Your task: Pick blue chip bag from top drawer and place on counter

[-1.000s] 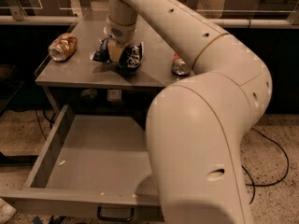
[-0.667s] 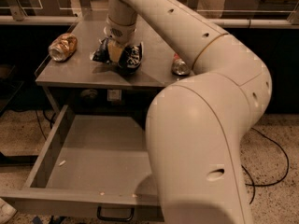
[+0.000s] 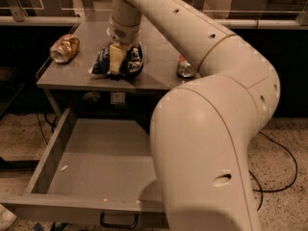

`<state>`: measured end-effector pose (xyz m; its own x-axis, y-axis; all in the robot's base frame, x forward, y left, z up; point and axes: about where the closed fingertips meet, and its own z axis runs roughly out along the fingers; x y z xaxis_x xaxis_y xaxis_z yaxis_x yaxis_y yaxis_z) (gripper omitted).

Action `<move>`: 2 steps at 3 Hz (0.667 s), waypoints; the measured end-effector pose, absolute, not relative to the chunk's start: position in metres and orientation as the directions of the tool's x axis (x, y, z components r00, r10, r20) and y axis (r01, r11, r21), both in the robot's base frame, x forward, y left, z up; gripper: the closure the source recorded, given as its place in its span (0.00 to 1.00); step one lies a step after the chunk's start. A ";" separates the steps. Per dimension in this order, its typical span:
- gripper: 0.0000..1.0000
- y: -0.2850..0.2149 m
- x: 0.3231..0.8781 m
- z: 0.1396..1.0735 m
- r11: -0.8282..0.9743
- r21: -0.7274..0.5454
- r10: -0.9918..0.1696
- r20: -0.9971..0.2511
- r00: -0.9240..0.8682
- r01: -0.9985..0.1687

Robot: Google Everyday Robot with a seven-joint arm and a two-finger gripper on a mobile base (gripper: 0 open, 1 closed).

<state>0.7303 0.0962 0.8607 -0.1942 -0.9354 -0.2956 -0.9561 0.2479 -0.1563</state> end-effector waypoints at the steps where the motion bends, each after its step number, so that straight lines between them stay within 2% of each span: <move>1: 0.00 0.096 0.730 0.861 0.248 -0.156 -0.935 -0.296 -0.194 -0.956; 2: 0.00 0.096 0.730 0.861 0.248 -0.156 -0.935 -0.296 -0.194 -0.956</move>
Offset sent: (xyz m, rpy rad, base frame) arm 0.0000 0.0000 0.0000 0.0000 0.0000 0.0000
